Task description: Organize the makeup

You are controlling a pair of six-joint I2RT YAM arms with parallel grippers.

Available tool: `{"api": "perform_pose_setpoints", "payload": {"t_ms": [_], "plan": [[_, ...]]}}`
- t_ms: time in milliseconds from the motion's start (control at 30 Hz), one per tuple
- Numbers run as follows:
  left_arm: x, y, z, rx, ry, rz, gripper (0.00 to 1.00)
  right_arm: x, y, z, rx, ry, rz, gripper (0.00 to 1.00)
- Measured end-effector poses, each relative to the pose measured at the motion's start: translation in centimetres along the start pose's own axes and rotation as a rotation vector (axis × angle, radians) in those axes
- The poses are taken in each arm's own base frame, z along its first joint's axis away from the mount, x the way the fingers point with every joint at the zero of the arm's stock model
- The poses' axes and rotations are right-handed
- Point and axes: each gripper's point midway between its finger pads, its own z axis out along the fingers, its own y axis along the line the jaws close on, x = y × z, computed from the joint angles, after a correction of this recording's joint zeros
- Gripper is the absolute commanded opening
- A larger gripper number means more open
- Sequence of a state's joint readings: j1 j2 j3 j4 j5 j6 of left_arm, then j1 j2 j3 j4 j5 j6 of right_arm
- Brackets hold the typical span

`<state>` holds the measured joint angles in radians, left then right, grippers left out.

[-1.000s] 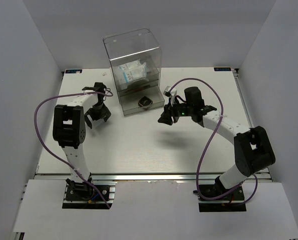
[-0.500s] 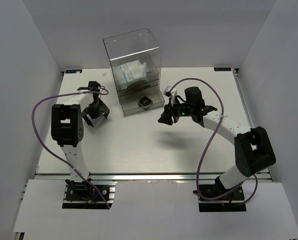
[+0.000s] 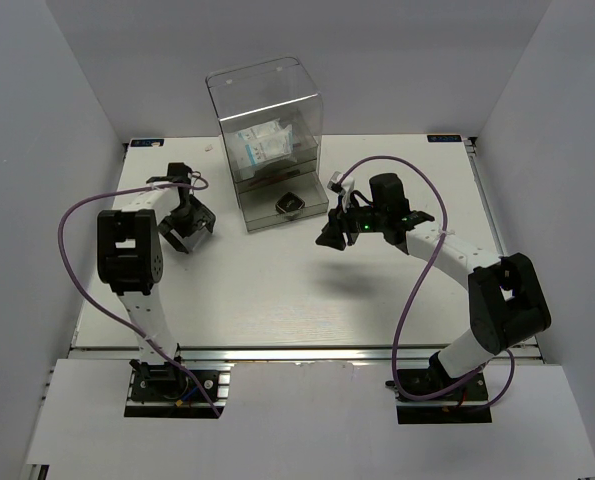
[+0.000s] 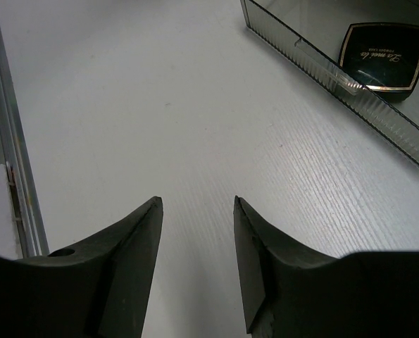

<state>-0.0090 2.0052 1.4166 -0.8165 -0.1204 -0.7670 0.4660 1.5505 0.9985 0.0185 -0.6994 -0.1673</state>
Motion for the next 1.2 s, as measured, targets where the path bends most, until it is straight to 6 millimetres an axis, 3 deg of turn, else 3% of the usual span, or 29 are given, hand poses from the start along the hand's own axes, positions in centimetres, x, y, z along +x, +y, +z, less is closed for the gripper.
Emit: {"api": "perform_pose_setpoints", "payload": {"t_ms": [533,1200], "plan": [[0.0,-3.3,-0.7,0.152,0.055,-0.215,0.98,0.0,0.0,0.0,-0.002,-0.001,0.002,0.52],[-2.0,-1.7,0.1,-0.023,0.046,-0.441,0.98,0.0,0.1,0.0,-0.007,-0.002,0.002,0.51]]}}
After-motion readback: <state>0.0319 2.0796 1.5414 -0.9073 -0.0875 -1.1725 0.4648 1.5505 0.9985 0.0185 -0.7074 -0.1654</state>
